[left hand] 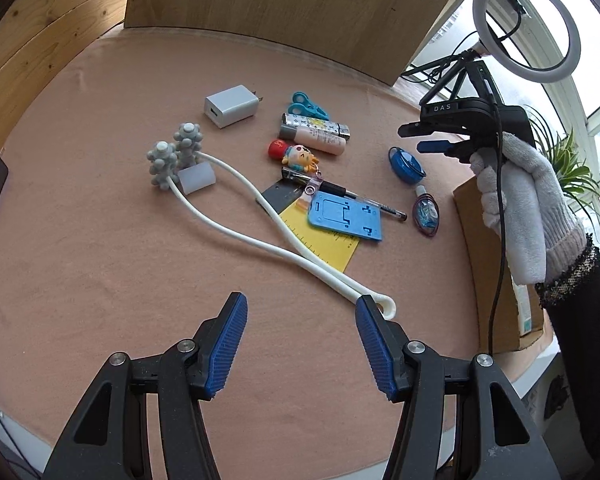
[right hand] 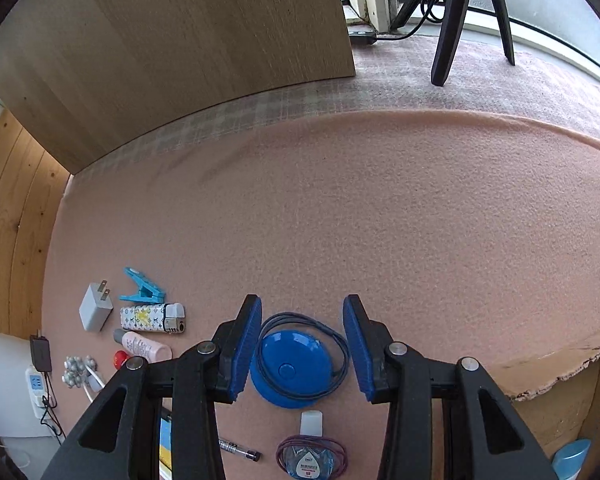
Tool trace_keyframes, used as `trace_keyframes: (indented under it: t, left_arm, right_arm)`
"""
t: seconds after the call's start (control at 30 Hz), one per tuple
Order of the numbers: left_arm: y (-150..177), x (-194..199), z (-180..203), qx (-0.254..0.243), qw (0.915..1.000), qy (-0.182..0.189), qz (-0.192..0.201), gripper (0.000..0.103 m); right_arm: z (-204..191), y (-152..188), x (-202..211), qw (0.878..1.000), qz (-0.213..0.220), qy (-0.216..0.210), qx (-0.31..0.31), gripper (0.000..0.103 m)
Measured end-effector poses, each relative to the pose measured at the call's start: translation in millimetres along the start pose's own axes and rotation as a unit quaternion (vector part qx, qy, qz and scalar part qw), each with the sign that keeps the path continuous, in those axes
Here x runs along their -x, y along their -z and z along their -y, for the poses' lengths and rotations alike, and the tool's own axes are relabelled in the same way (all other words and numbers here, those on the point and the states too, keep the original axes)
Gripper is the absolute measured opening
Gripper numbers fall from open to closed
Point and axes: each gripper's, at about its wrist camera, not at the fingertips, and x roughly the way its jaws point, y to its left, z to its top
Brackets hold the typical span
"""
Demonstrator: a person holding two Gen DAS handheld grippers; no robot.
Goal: Organize objects
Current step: 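Move the right gripper to the blue tape measure and grasp it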
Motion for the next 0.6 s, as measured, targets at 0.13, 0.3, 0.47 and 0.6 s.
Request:
trace_keyframes:
  t: [0.13,0.3,0.47,0.6]
  left_arm:
    - [-0.5,0.0,-7.7,0.006,1.0000,0.002,-0.001,0.060]
    - [-1.5,-1.4,-7.8,0.004,0.9999,0.011,-0.002,0.060]
    - [-2.7,-4.1,1.9,-0.007,0.9996,0.026,-0.004,0.060]
    - [-3.4,-6.0,10.5,-0.018,0.9992,0.036,-0.006,0.060]
  right_arm:
    - [-6.1,-7.0,-16.6,0.999,-0.014,0.032,0.008,0.034]
    - [-15.4,-2.5,-22.2,0.997,-0.022,0.063,0.027,0.033]
    - [-23.4,18.5,-19.1,0.995,-0.037,0.074,0.052,0.030]
    - [-24.9,42.6,-12.3,0.995,-0.039,0.066,0.059,0.030]
